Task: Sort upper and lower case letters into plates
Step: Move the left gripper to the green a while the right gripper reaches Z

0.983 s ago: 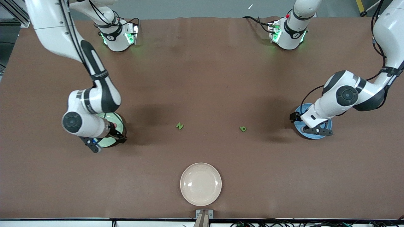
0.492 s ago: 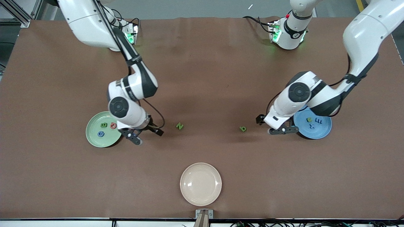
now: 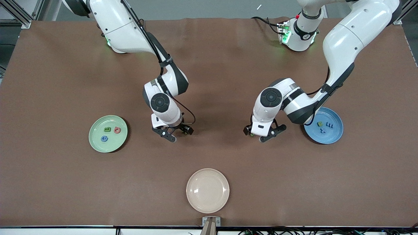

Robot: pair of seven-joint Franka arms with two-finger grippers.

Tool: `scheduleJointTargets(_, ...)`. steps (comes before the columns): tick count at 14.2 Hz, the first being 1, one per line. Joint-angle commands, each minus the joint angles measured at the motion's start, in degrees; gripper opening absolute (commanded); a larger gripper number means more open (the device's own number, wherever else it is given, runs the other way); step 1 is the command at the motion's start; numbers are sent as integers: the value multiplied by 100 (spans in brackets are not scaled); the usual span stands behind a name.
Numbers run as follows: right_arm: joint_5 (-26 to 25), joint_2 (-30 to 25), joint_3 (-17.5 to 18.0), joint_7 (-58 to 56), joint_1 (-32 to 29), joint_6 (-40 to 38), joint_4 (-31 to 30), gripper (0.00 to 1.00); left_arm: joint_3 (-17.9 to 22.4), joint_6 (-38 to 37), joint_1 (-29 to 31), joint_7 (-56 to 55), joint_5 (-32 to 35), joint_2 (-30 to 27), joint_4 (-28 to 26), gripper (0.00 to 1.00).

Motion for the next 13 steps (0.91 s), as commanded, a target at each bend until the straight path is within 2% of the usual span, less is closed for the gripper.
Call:
scheduleJointTargets(1,-306,216,-76,637,100,-94,338,99,230,452,-151,-346,-84,224,163,99)
scheduleJointTargets(3,-377,287,-76,770,118,-94,410,95,379,594,-282,-443,-75,250,154,98)
scheduleJointTargets(6,-377,323,-76,963,118,-103,418,82,600,699,-485,-452,-66,250,180,87)
scheduleJointTargets(9,-369,323,-67,981,127,-112,419,53,609,822,-494,-434,-22,373,171,82)
scheduleJointTargets(11,-343,323,-67,990,127,-112,419,29,609,822,-485,-434,-5,400,154,74)
scheduleJointTargets(13,-307,323,-58,1112,144,-112,419,10,609,822,-485,-399,-5,400,145,72)
